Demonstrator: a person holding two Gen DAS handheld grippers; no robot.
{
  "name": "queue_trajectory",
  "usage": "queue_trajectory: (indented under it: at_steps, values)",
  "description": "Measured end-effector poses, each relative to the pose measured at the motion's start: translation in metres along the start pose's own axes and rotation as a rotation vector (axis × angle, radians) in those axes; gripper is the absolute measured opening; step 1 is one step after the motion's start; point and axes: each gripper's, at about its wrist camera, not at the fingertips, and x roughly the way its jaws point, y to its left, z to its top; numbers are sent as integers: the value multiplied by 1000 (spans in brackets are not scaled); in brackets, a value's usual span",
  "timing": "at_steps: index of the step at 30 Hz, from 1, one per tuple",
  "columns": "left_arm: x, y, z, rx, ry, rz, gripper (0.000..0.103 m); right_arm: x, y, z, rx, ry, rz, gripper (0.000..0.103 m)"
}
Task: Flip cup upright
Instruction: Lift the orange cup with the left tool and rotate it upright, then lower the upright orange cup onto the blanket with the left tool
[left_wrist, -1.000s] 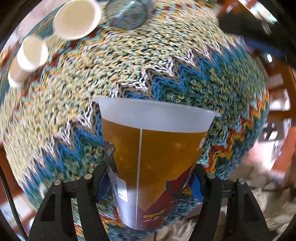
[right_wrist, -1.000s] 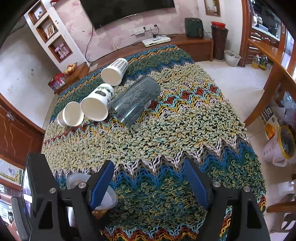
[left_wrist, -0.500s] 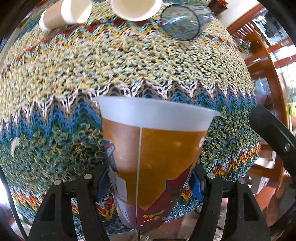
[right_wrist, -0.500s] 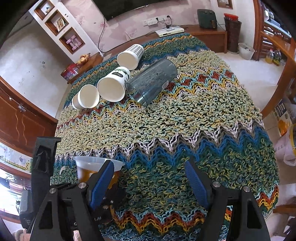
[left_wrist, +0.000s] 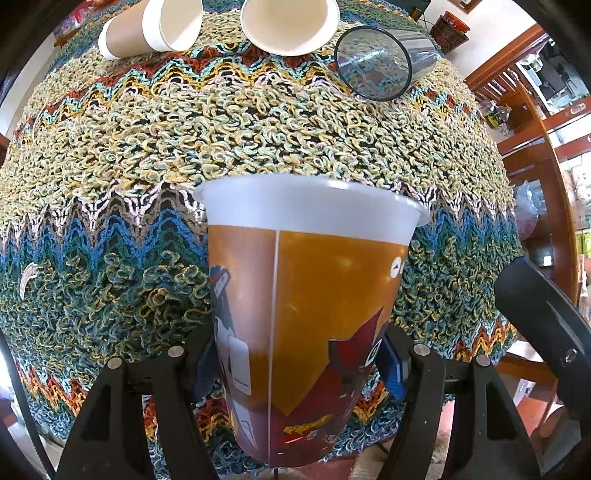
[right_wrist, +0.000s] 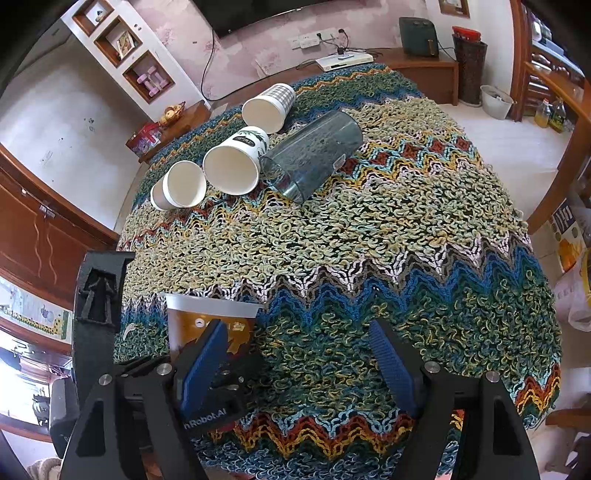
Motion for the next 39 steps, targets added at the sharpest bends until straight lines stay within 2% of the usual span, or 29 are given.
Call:
queue_trajectory:
  at_steps: [1, 3, 7, 9, 10, 11, 15, 19, 28, 39]
  values:
    - [0, 4, -1, -2, -3, 6, 73, 0, 1, 0, -3, 2, 3, 79]
    - [-4, -11, -2, -7, -11, 27, 74, 2, 2, 1, -6, 6, 6, 79]
    - [-7, -4, -5, -9, -21, 32, 74, 4, 3, 2, -11, 12, 11, 79]
    - [-10, -3, -8, -7, -18, 26, 79, 5, 4, 2, -11, 15, 15, 79]
    - [-11, -3, -9, -8, -15, 21, 89, 5, 4, 2, -11, 17, 18, 79]
    - [-12, -2, -10, -11, -16, 17, 95, 6, 4, 2, -11, 18, 20, 79]
    - [-16, -1, -12, -12, -25, 17, 95, 5, 5, 2, -17, 16, 25, 79]
    - [-21, 2, -15, -14, -33, 16, 102, 5, 6, 2, -18, 13, 31, 80]
    - [-45, 3, -27, 30, -77, 11, 102, -3, 11, -2, -15, 5, 65, 80]
    - [-94, 25, -57, 42, -166, 68, 102, -4, 30, -9, -25, 45, 155, 80]
